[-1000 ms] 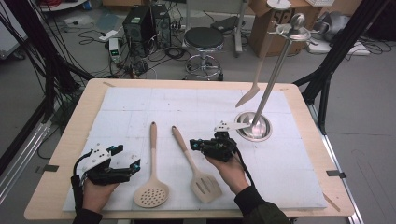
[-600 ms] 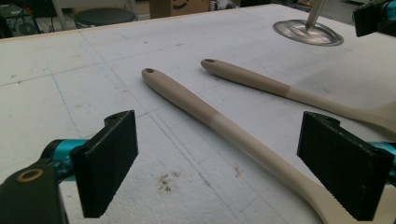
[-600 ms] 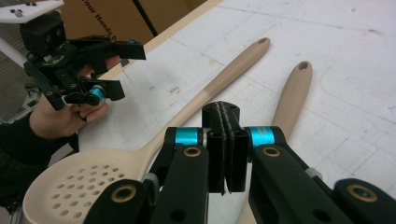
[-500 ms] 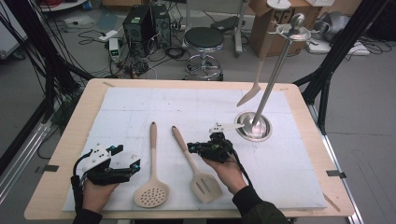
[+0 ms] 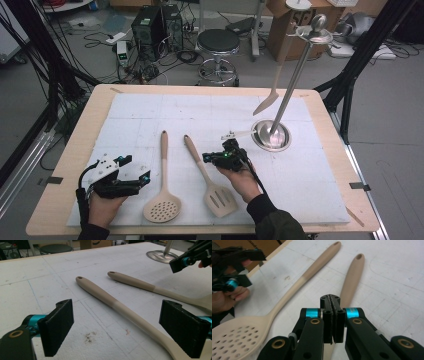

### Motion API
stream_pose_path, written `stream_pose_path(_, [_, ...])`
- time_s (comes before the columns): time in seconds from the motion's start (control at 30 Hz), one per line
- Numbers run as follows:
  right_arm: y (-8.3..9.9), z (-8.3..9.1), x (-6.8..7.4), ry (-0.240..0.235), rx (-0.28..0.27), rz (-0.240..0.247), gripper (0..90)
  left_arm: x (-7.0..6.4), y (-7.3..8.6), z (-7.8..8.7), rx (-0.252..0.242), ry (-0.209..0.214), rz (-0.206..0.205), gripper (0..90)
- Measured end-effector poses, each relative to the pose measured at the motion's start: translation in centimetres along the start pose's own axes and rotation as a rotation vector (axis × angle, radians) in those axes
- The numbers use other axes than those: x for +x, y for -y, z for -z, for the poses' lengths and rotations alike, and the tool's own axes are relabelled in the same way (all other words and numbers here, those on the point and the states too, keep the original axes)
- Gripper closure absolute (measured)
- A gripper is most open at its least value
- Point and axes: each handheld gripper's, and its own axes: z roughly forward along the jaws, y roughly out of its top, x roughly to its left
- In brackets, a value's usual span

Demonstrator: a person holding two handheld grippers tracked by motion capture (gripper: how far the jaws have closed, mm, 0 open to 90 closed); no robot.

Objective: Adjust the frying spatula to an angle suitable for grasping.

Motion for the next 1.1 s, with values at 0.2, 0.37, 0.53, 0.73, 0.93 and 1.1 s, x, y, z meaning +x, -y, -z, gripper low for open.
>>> stream_pose_path(0.2, [0.4, -1.5, -1.2, 0.017, 0.087, -0.053, 89.6, 0.0, 0.0, 0.0, 0.002, -0.001, 0.001, 13.0])
stream_pose_path(0.37, [0.6, -2.3, -1.4, 0.032, 0.133, -0.054, 89.6, -0.2, 0.1, -0.1, 0.005, 0.002, -0.002, 13.0])
stream_pose_path(0.53, [0.6, -3.0, -1.7, 0.039, 0.159, -0.078, 89.6, -0.2, 0.1, -0.1, 0.005, 0.003, -0.002, 13.0])
stream_pose_path(0.73, [0.5, -3.4, -2.1, 0.038, 0.179, -0.091, 89.7, -0.2, 0.1, -0.1, 0.006, 0.004, 0.0, 13.0])
stream_pose_path(0.93, [0.3, -3.5, -1.7, 0.043, 0.181, -0.056, 89.7, -0.2, 0.1, -0.2, 0.006, 0.004, -0.002, 13.0])
stream_pose_path(1.1, [0.3, -3.7, -1.4, 0.037, 0.186, -0.042, 89.7, -0.2, 0.1, -0.2, 0.009, 0.007, -0.006, 13.1])
